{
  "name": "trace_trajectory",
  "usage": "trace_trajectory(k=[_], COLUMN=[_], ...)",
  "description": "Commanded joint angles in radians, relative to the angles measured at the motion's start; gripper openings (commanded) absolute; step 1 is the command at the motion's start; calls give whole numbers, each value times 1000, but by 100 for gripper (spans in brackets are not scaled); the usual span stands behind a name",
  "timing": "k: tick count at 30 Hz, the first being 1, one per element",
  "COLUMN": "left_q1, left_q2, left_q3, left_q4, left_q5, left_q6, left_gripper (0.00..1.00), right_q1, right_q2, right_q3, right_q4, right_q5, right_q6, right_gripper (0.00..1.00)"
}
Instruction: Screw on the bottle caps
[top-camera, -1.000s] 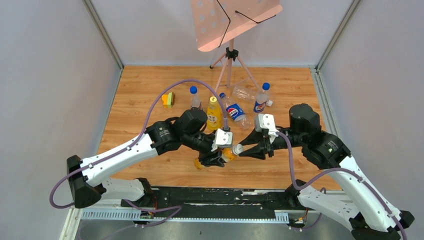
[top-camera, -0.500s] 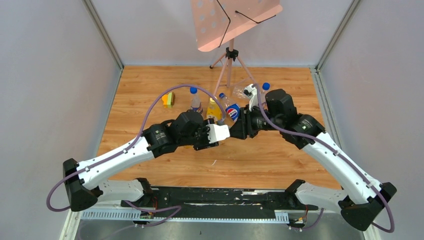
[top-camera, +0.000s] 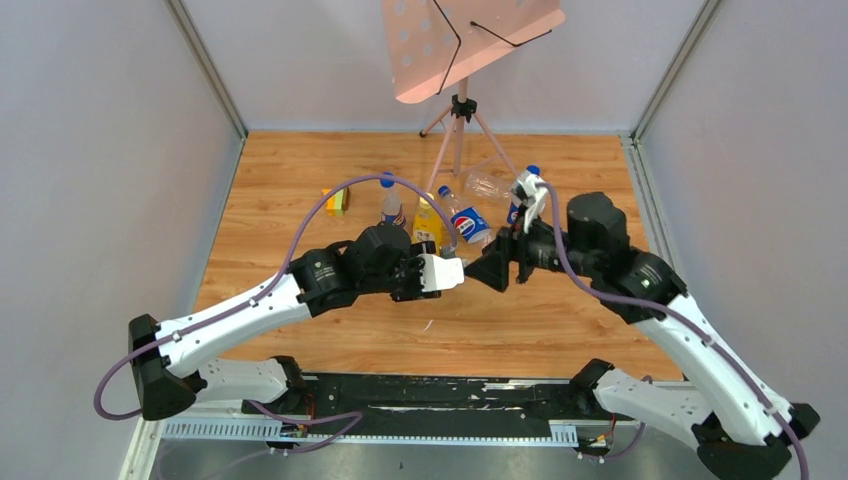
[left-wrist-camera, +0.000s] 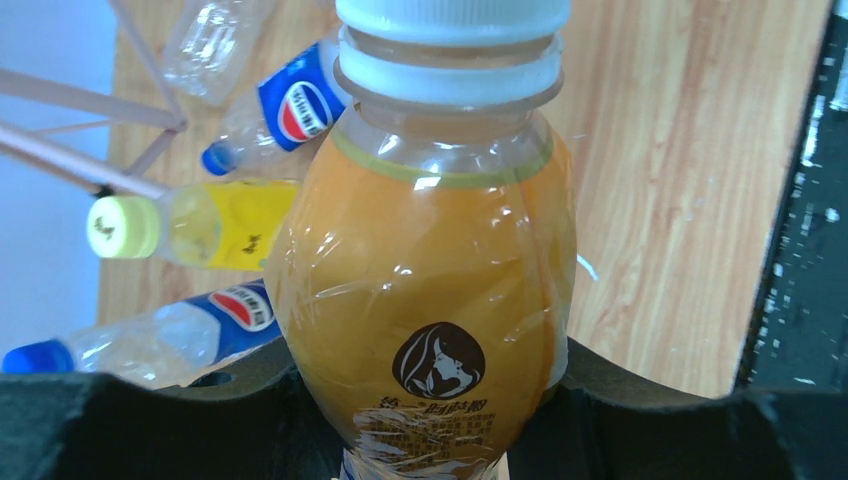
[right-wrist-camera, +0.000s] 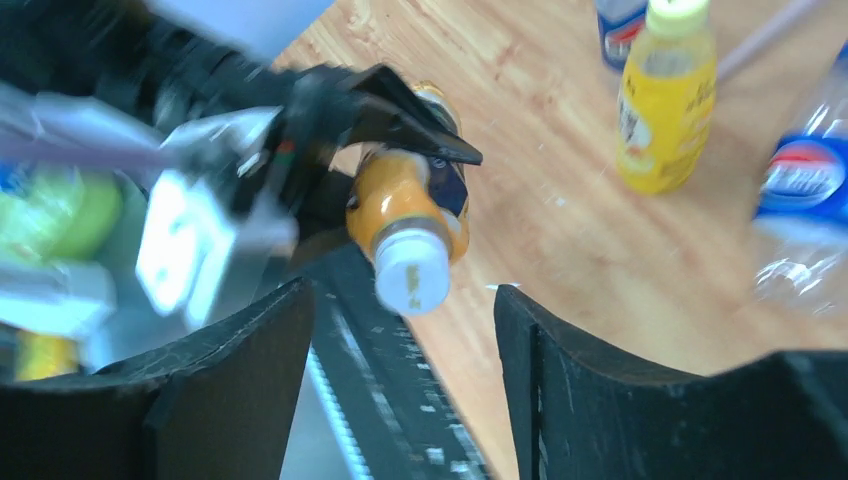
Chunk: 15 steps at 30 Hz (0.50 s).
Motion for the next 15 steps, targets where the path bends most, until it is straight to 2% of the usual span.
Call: trace_trajectory(k=[1,3,7,11,15], left_q1=[44,55,69,73,75], left_q2=[29,40,63,79,81], left_q3=[52,59,71,70,63], left_q4=[-65,-94,-125,-131,-130], left_q5=[212,309,415,452,468], left_q6=[-1,5,14,18,20], left_gripper=[3,3,3,3,3], right_q1=[6,6,6,6,8], right_q2=[-149,-201,-233,-228,-204], right_q3=[-75,-118,-145,-164,-163], right_q4=[48,57,19,9,7], right_q5=[-105,-156,-240,-311,-349], right_q6=[-485,-607,-817,-962,-1038], right_gripper=[67,68,67,63,58])
